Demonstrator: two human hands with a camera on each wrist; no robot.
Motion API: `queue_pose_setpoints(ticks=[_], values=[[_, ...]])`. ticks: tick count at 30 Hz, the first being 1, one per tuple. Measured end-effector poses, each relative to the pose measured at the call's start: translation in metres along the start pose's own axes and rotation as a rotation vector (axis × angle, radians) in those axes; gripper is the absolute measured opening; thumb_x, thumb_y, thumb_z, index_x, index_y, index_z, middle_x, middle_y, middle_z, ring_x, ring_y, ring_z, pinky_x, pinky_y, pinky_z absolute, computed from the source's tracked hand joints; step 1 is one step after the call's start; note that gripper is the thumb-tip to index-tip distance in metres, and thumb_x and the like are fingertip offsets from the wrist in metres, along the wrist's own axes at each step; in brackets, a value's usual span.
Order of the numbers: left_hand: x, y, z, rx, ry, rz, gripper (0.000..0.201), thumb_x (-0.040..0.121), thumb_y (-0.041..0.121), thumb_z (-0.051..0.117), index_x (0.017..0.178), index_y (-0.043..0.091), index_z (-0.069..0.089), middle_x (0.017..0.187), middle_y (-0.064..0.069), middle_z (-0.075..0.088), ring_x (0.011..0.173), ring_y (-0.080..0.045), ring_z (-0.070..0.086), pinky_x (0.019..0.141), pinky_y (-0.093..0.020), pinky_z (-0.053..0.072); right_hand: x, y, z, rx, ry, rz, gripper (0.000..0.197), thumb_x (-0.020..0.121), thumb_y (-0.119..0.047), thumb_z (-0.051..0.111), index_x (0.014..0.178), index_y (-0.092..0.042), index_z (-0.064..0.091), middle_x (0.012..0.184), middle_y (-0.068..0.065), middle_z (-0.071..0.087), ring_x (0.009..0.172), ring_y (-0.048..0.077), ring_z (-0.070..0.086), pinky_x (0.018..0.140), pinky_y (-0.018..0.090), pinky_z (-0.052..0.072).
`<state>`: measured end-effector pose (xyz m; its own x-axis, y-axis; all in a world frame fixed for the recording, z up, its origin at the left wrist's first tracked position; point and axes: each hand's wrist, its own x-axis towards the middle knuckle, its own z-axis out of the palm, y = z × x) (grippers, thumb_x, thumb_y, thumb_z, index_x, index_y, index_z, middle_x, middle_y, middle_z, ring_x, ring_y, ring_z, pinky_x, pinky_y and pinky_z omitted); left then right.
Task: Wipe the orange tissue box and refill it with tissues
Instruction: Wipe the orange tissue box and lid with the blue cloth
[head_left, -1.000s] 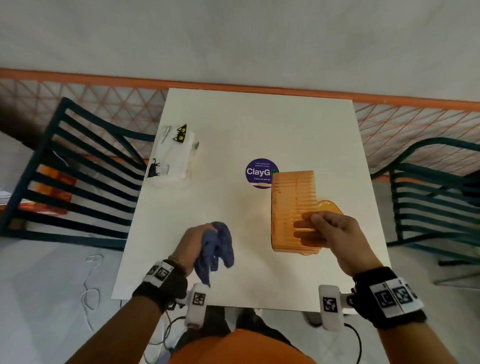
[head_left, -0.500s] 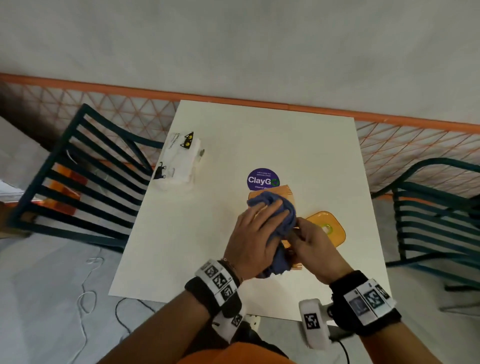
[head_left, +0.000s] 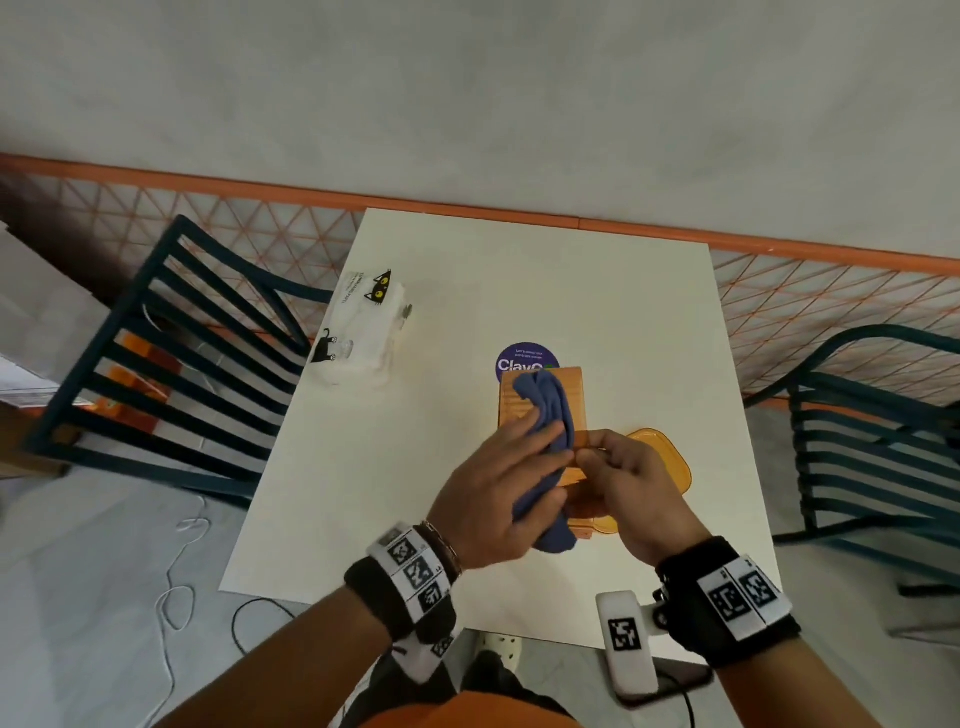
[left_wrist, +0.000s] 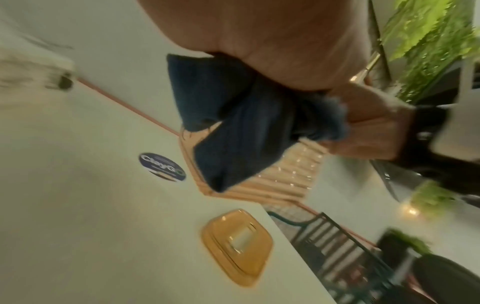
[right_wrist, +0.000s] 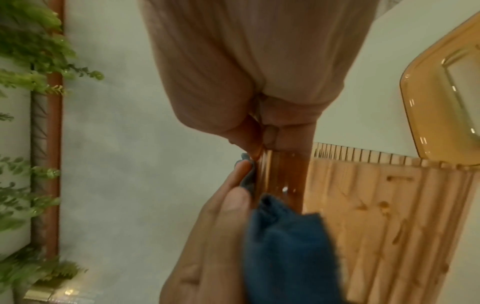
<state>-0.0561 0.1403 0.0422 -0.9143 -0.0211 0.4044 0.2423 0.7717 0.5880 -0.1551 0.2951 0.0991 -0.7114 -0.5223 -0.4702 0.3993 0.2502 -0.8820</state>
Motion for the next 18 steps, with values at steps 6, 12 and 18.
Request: queue_pose_setpoints(ticks=[6, 12, 18], values=[[0.041, -0.050, -0.021, -0.227, 0.183, -0.456, 0.029, 0.101, 0.022, 0.057, 0.128, 0.026, 0.067, 0.149, 0.003, 0.055, 0.149, -0.007, 0.034, 0.116, -0.028, 0.039, -0.006, -0.005, 0.014, -0.064, -0.118, 0.018, 0.019, 0.107, -0.004, 0.041, 0.117, -0.001, 0.057, 0.102, 0.013, 0.078, 0.074, 0.042, 0.075, 0.067, 0.047, 0.064], [0.052, -0.049, -0.033, -0.105, 0.044, -0.466, 0.031, 0.102, 0.032, 0.055, 0.130, 0.022, 0.063, 0.132, 0.002, 0.065, 0.127, -0.013, 0.057, 0.107, -0.033, 0.047, -0.010, 0.000, 0.018, -0.119, -0.129, 0.002, 0.020, 0.107, -0.004, 0.040, 0.117, -0.002, 0.058, 0.105, 0.012, 0.077, 0.079, 0.046, 0.074, 0.073, 0.054, 0.063], [0.003, 0.002, -0.021, 0.060, -0.190, 0.010, 0.077, 0.093, 0.057, 0.063, 0.152, 0.012, 0.042, 0.169, 0.000, 0.020, 0.156, -0.007, 0.011, 0.122, -0.018, 0.020, -0.007, 0.004, 0.006, -0.405, -0.116, -0.146, 0.027, 0.101, -0.003, 0.047, 0.098, -0.021, 0.067, 0.090, 0.013, 0.072, 0.079, 0.030, 0.068, 0.078, 0.062, 0.055]])
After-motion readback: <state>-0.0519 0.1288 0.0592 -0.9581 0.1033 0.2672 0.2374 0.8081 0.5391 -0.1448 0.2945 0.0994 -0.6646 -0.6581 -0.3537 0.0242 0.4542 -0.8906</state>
